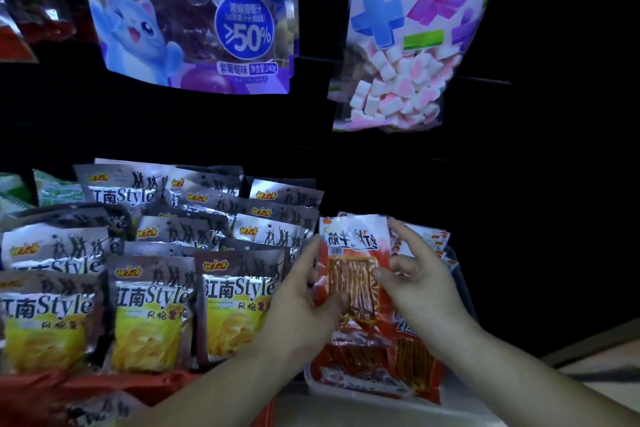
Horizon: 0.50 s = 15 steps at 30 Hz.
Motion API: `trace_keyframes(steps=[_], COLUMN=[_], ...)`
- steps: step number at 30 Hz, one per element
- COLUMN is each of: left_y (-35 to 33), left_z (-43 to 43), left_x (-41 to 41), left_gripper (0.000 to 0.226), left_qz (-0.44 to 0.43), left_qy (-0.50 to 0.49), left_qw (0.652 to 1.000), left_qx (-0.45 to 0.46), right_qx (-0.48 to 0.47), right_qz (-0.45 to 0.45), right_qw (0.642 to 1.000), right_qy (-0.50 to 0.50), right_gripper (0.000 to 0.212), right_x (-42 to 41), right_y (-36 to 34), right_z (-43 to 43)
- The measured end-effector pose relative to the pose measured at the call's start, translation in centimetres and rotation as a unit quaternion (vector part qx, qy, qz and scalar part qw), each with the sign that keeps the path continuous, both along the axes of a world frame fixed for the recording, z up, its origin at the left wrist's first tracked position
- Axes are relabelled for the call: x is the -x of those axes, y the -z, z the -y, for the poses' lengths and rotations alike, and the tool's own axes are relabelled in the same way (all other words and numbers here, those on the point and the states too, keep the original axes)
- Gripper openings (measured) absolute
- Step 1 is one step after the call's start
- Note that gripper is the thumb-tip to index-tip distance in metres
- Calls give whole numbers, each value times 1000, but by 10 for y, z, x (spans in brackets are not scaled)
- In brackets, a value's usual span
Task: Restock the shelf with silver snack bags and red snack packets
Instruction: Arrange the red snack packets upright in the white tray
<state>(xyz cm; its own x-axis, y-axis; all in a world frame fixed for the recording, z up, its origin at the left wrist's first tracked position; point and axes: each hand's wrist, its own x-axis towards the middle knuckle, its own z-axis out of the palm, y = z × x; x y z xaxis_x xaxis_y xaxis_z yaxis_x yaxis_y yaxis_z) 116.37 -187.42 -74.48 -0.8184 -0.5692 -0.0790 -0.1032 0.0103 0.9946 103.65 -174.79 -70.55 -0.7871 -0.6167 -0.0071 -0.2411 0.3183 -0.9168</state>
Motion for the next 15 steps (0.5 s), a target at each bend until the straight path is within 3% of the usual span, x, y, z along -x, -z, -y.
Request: trace_keyframes(steps=[3, 5, 9, 12, 15], left_y=[5, 0, -2, 10, 16], left_z=[2, 2, -4, -9, 2], left_x=[2, 6, 13, 16, 15], left_gripper=[93, 86, 54, 40, 33], left_qz=[-13, -32, -40, -4, 65], left_qy=[-29, -39, -2, 87, 129], left_qw=[999, 997, 969, 978, 966], left_qx=[-7, 50, 243, 188, 214], right_qx=[-19, -26, 76, 15, -37], right_qz=[-47, -51, 192, 142, 138], right_qw=[999, 998, 978, 988, 988], right_qy=[0, 11, 12, 59, 54], right_gripper=[76, 65, 53, 23, 22], right_x=[0, 1, 6, 14, 24], right_y=[9, 9, -1, 9, 31], right_z=[1, 0, 9, 16, 12])
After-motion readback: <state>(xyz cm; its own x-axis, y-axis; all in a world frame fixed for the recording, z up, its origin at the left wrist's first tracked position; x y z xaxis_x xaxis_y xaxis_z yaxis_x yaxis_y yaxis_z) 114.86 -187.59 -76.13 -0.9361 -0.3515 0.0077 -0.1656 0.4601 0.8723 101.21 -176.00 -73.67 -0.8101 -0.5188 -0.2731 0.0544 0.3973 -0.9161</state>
